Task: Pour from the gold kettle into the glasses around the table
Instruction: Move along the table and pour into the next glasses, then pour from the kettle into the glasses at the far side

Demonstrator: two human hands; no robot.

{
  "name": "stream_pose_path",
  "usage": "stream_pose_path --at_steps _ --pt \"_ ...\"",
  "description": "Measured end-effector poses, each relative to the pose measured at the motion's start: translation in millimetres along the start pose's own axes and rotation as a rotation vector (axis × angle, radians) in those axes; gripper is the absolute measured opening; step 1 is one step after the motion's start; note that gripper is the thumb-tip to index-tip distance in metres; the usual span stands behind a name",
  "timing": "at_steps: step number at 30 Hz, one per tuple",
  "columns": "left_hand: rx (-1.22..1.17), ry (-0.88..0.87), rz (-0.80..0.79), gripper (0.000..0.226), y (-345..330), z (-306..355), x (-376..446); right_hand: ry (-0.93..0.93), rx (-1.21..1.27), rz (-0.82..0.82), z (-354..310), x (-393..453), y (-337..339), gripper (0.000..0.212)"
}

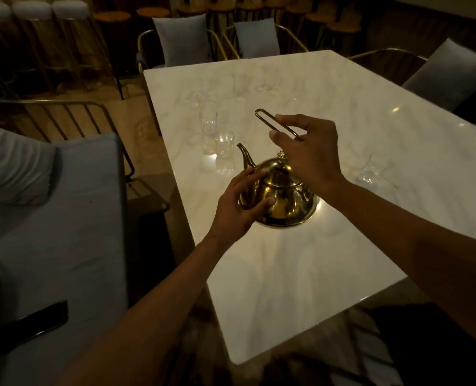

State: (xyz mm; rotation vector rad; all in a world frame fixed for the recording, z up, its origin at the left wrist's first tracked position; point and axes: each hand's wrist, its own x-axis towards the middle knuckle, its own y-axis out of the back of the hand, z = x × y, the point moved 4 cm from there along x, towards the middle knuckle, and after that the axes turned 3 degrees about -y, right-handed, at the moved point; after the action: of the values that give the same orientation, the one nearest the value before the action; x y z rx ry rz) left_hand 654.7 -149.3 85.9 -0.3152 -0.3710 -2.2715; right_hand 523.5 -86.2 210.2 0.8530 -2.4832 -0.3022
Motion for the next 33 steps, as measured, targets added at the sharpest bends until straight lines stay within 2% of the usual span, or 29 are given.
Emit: stream_pose_path --at_steps 10,18,33 --pt "-0.025 -0.021 -0.088 0.055 84 -10 -14 -0.015 -0.015 0.087 -34 -33 -69 0.031" --pt "0.0 -0.031 -0.112 0.055 126 -36 -5 -0.02 -0.031 0.083 -35 -33 -121 0.033" --pt "0.022 0.007 -0.258 0.053 155 -113 109 -0.135 -0.047 0.201 12 55 -185 0.034"
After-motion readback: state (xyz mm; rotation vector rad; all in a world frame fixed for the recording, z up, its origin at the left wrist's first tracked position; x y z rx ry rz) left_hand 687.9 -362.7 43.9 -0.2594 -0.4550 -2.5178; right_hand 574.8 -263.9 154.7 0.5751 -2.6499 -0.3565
